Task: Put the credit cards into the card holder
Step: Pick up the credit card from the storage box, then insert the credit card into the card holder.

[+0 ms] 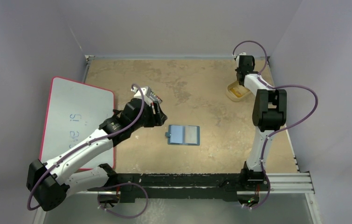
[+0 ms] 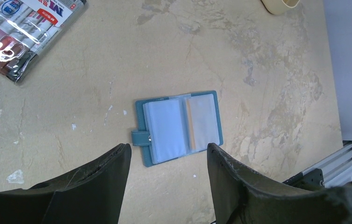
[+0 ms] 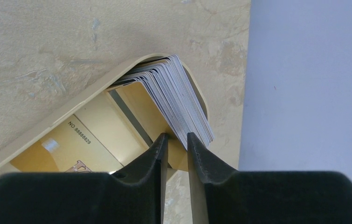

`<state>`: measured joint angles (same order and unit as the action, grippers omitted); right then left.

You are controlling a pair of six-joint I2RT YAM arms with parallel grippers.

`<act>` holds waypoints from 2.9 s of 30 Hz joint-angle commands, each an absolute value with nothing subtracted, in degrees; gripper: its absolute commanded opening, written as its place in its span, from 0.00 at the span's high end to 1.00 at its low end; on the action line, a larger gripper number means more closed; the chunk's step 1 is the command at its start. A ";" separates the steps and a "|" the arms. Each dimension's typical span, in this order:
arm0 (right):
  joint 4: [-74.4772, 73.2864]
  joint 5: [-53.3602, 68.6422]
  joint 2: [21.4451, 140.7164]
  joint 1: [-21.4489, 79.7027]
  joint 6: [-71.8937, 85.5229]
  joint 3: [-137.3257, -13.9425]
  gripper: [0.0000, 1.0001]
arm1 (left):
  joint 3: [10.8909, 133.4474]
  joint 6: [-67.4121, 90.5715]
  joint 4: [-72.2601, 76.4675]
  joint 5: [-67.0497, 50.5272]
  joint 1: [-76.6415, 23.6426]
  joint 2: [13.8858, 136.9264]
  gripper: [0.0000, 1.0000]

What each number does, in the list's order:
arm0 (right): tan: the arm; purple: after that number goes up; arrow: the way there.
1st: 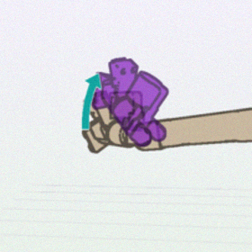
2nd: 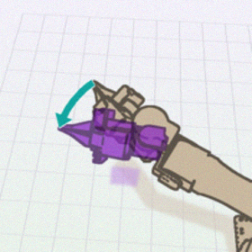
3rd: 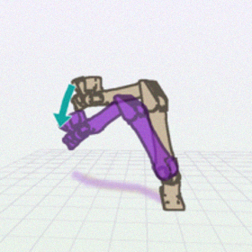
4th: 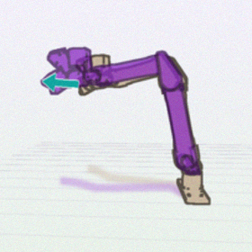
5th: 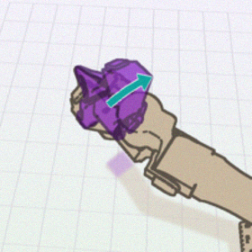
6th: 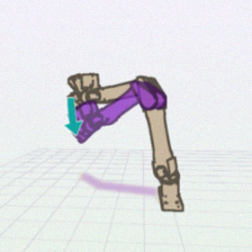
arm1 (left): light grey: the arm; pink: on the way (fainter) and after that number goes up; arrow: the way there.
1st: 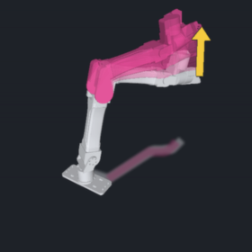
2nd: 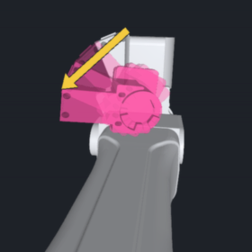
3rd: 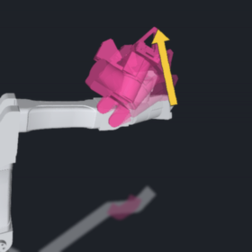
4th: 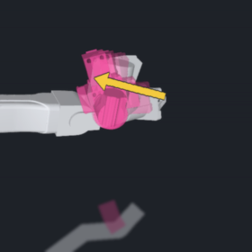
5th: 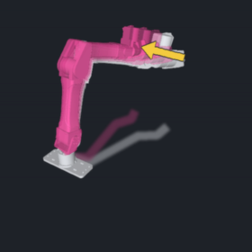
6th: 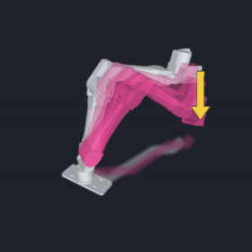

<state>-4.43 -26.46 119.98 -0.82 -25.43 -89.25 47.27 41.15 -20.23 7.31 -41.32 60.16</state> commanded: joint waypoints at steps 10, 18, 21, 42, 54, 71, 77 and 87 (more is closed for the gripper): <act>-8.11 -22.75 118.75 -1.42 -21.61 -93.06 1.00 | 47.05 41.52 -17.92 8.17 -41.40 58.10 0.40; -13.27 -19.33 116.93 -1.41 -17.02 -93.96 1.00 | 46.83 42.35 -17.67 7.85 -41.34 57.90 0.40; -17.38 -18.08 115.18 -1.46 -13.06 -94.83 1.00 | 46.48 42.89 -17.18 7.42 -41.34 58.31 0.40; -6.73 12.82 80.84 2.10 13.88 -71.07 1.00 | 43.70 49.47 -11.85 4.92 -40.52 66.41 0.46; 6.05 22.58 73.78 17.88 30.05 -56.25 1.00 | 40.20 50.91 -10.96 7.74 -39.61 72.41 0.50; 18.04 25.32 70.60 25.50 42.02 -36.60 1.00 | 32.30 54.79 1.70 -1.48 -38.84 79.39 0.61; 21.96 25.32 71.53 25.82 45.32 -31.97 1.00 | 31.03 56.23 6.66 -5.60 -38.88 83.60 0.64; 23.58 25.37 74.74 25.88 47.36 -27.36 1.00 | 30.98 56.56 5.05 -4.83 -39.02 84.29 0.71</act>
